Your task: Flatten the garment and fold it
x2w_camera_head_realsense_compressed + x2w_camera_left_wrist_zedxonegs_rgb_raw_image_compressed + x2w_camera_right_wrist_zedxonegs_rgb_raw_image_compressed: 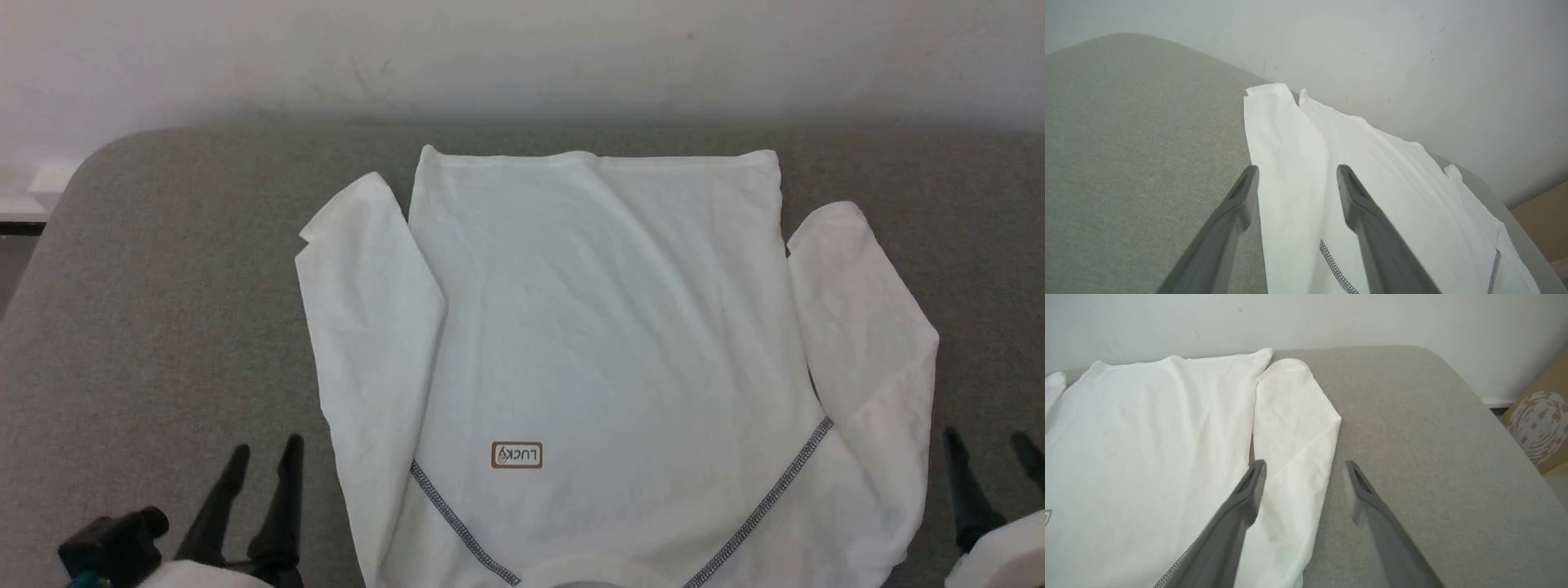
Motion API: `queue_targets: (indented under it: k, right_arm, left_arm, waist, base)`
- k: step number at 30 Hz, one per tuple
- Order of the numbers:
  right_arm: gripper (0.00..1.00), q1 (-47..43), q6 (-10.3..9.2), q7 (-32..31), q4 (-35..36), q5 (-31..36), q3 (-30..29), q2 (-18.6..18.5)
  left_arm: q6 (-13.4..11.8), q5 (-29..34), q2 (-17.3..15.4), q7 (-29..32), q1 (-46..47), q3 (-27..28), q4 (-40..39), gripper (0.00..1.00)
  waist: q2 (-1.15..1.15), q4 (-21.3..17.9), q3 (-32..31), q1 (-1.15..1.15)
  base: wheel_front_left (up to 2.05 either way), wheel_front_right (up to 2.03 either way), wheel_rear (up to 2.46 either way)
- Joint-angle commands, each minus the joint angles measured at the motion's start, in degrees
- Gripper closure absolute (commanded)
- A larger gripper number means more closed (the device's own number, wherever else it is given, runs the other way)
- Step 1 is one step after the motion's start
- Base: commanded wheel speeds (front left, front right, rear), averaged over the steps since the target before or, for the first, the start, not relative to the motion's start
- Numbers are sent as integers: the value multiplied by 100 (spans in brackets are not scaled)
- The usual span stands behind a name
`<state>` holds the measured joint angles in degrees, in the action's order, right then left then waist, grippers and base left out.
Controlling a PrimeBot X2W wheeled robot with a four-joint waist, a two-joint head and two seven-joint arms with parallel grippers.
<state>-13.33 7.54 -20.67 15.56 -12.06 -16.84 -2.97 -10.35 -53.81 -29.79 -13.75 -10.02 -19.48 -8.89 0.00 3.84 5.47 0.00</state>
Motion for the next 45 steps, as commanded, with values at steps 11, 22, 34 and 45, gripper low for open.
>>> queue_targets:
  k: [11,22,34,45]
  right_arm:
    - [0,428,-5,1721,254,1474,828,9]
    - [0,547,-5,2119,-136,1468,901,9]
    - [0,977,-5,2094,143,1486,1110,9]
    - [0,1431,-5,2015,433,1646,1127,9]
  left_arm:
    - [-199,2660,1354,-123,42,1195,-521,0]
    - [653,3182,1483,-96,436,1500,-7,0]
    - [1516,2679,21,1622,2966,1735,424,0]
    - [1778,1734,-916,3136,5229,1000,1390,0]
  waist:
    - [0,-16,60,0]
    - [0,-14,238,0]
    - [0,-73,1286,0]
    - [0,-178,2393,0]
  base:
    - [0,0,0]
    - [0,0,0]
    - [0,0,0]
    - [0,0,0]
